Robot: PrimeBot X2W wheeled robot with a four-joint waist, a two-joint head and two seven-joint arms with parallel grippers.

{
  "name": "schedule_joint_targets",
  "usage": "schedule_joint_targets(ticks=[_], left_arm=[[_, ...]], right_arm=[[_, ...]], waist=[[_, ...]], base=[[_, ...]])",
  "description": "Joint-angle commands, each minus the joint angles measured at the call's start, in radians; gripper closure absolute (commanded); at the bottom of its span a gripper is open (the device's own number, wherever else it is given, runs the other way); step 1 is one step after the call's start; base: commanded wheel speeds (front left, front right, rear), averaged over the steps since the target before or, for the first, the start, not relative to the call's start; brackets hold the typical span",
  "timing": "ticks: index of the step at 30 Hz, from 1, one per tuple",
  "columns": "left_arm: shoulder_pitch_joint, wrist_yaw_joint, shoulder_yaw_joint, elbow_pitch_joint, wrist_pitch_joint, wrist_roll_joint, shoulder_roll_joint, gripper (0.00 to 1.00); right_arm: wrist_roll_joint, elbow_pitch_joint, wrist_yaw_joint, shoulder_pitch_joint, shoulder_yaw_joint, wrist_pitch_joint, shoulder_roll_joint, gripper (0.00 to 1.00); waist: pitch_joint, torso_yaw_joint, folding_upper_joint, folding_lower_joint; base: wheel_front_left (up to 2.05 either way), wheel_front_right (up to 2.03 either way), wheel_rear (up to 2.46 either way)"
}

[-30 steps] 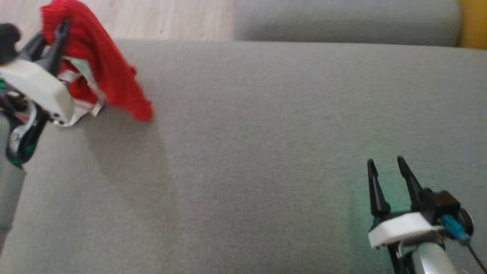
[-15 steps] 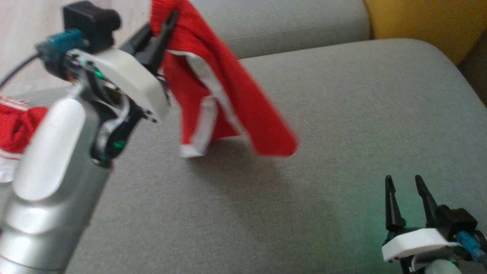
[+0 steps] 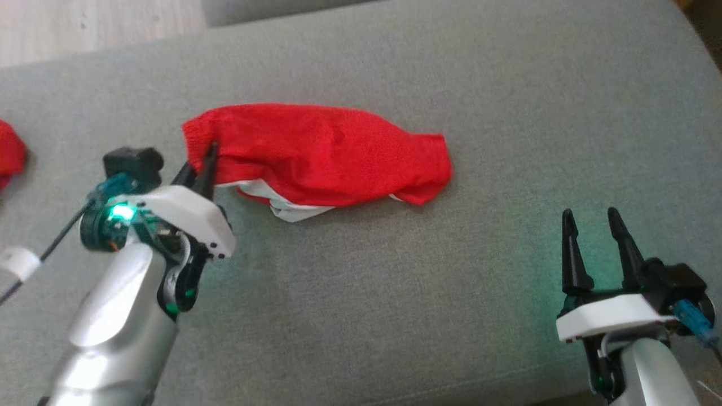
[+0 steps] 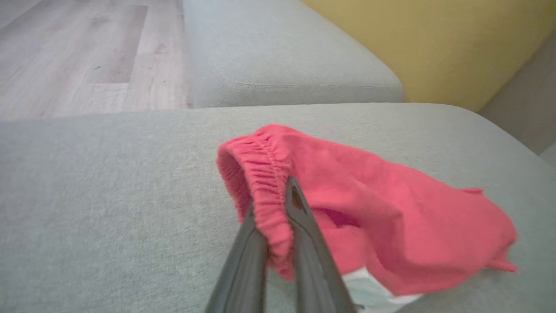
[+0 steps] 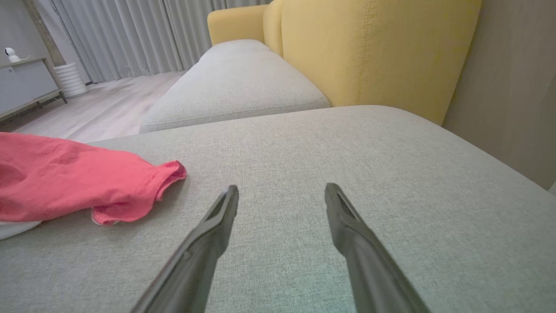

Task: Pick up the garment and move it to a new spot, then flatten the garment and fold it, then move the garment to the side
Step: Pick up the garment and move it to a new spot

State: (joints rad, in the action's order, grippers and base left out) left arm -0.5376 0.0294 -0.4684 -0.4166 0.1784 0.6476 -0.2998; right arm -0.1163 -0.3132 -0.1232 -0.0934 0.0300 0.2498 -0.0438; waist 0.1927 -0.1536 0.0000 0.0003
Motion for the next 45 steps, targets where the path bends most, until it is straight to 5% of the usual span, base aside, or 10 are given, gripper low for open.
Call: schedule_joint_targets(ticks=[1,2,3,4,14,23,45], left_arm=[[-0.031,0.009,0.054,-0.008,-0.049,-0.008,-0.008,0.90],[-0.026,0.010,0.057,-0.040,-0.076,-0.009,0.000,0.73],[-0.021,0.012,0.060,-0.070,-0.103,-0.011,0.006,0.44],[-0.018,0.012,0.061,-0.099,-0.128,-0.014,0.011,0.00],[-0.014,-0.024,0.073,-0.247,-0.289,-0.010,0.043,0.00],[0.071,-0.044,0.065,-0.220,-0.381,-0.007,0.051,0.00],[0.516,0.078,0.124,0.117,-0.440,-0.074,0.066,0.00]], right_arm=[[-0.006,0.031,-0.008,-0.028,-0.027,0.012,-0.006,0.00],[-0.005,0.031,-0.008,-0.033,-0.028,0.012,-0.006,0.00],[-0.004,0.030,-0.008,-0.037,-0.028,0.012,-0.006,0.00],[-0.004,0.030,-0.008,-0.040,-0.029,0.012,-0.006,0.00],[0.014,0.020,-0.008,-0.040,-0.010,0.012,-0.006,0.00],[0.036,0.021,-0.008,-0.004,0.007,0.012,-0.006,0.00],[0.026,0.063,-0.008,0.164,-0.046,0.012,-0.006,0.00]], waist=[[0.036,-0.005,0.0000,-0.0003],[0.043,-0.003,0.0000,-0.0003],[0.047,-0.002,0.0000,-0.0003],[0.050,-0.001,0.0000,-0.0003],[0.020,0.041,0.0000,-0.0003],[-0.095,0.110,0.0000,-0.0003],[-0.292,0.175,0.0000,-0.0003]], base=[[0.00,0.00,0.00],[0.00,0.00,0.00],[0.00,0.00,0.00],[0.00,0.00,0.00],[0.00,0.00,0.00],[0.00,0.00,0.00],[0.00,0.00,0.00]])
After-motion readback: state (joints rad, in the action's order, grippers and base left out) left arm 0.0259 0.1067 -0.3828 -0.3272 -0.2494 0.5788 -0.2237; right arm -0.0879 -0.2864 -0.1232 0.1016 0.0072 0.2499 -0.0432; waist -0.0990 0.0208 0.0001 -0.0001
